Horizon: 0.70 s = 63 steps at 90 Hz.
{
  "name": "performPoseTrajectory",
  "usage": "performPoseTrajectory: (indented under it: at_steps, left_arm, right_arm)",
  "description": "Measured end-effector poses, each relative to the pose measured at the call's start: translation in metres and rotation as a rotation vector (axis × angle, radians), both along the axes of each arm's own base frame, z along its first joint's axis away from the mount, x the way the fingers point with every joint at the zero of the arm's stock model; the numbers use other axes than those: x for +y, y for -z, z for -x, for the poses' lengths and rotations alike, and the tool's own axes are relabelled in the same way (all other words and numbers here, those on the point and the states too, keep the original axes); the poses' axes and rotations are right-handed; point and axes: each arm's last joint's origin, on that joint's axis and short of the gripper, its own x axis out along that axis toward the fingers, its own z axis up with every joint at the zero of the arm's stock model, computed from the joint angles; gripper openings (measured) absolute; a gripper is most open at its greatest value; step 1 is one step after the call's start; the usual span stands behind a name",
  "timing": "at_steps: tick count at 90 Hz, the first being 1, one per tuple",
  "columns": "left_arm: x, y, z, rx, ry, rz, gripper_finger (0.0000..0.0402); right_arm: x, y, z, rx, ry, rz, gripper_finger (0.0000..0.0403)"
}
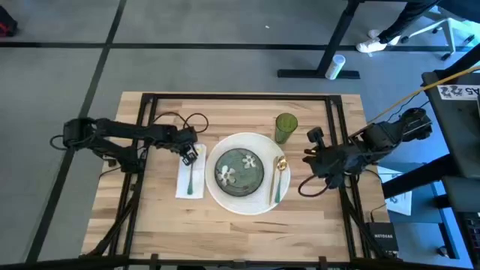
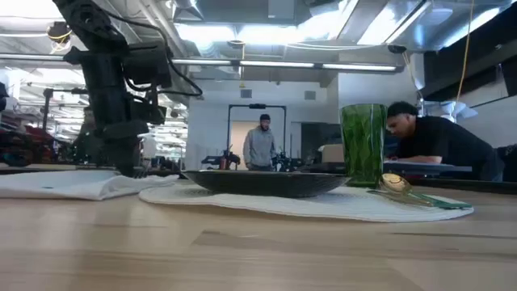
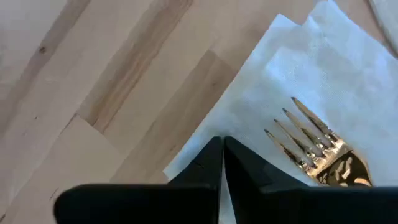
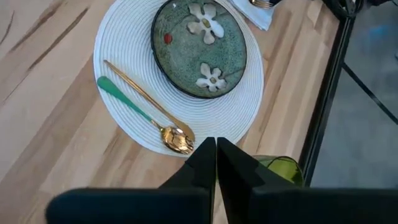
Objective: Set table place
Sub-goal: Adjust the white table napkin
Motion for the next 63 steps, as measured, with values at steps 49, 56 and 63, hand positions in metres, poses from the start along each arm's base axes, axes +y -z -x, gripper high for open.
performPoseTrajectory:
  at_steps: [49, 56, 63]
  left_arm:
    - [-0.021, -0.038, 0.024, -0.103, 0.067, -0.041, 0.0000]
    - [-0.031, -0.041, 0.028, -0.093, 0.097, -0.028, 0.0000]
    - [-0.041, -0.041, 0.032, -0.062, 0.123, -0.009, 0.0000]
  right_arm:
    - [0.000, 0.000, 0.000, 0.001, 0.000, 0.001, 0.0000]
    - [0.000, 0.000, 0.000, 0.001, 0.000, 0.001, 0.0000]
    - [0.000, 0.000, 0.000, 0.001, 0.000, 0.001, 0.0000]
